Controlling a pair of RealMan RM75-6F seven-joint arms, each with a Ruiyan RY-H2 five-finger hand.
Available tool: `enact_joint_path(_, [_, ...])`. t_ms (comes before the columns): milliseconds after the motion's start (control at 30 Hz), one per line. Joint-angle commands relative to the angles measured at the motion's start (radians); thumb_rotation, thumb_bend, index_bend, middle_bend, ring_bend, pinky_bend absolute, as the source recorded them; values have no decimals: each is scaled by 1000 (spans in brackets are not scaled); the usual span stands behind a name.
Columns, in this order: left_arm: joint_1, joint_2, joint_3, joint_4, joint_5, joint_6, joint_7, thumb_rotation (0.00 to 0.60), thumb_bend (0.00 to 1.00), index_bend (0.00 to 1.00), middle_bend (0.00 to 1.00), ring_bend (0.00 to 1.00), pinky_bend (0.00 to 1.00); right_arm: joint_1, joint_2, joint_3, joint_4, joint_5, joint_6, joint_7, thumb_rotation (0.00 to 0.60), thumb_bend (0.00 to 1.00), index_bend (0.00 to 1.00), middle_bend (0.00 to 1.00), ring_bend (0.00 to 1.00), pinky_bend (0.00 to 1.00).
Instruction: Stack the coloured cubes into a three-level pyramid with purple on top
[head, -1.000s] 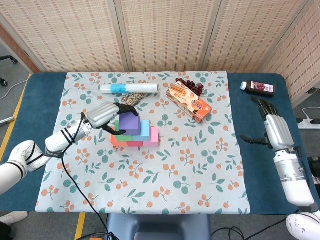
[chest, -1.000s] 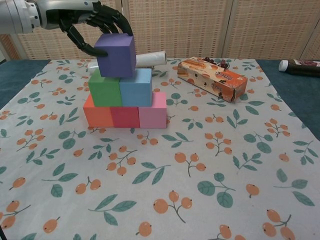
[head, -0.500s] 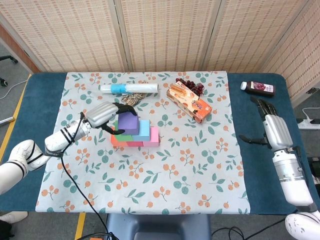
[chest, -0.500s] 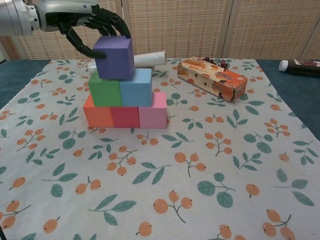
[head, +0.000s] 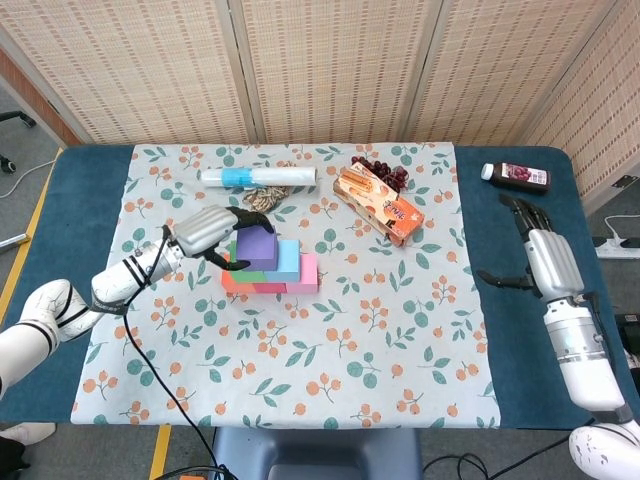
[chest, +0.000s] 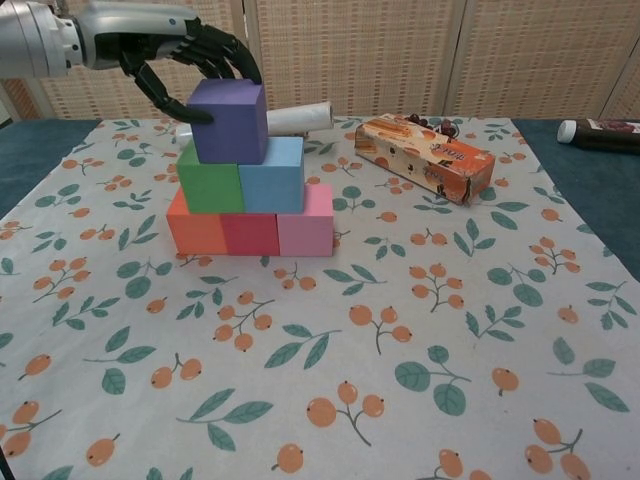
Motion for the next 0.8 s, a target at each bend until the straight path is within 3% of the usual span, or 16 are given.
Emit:
enact_joint_path(33, [-2, 1, 1, -2, -2, 3, 2, 600, 321, 337, 287, 259, 279, 0, 0, 1, 0, 0, 0, 0, 600, 0, 0, 85, 0, 0])
enact_joint_path(433, [-8, -3, 12, 1, -15, -9, 1, 600, 320, 330, 279, 254, 275, -1, 0, 4, 1, 2, -3, -1, 600, 0, 0, 85, 0, 0])
enact_joint_path(800, [-5, -3, 23, -2, -19, -11, 13, 600, 319, 262, 200, 192, 248, -2, -3, 6, 9, -1, -7, 8, 600, 0, 0, 84, 0, 0])
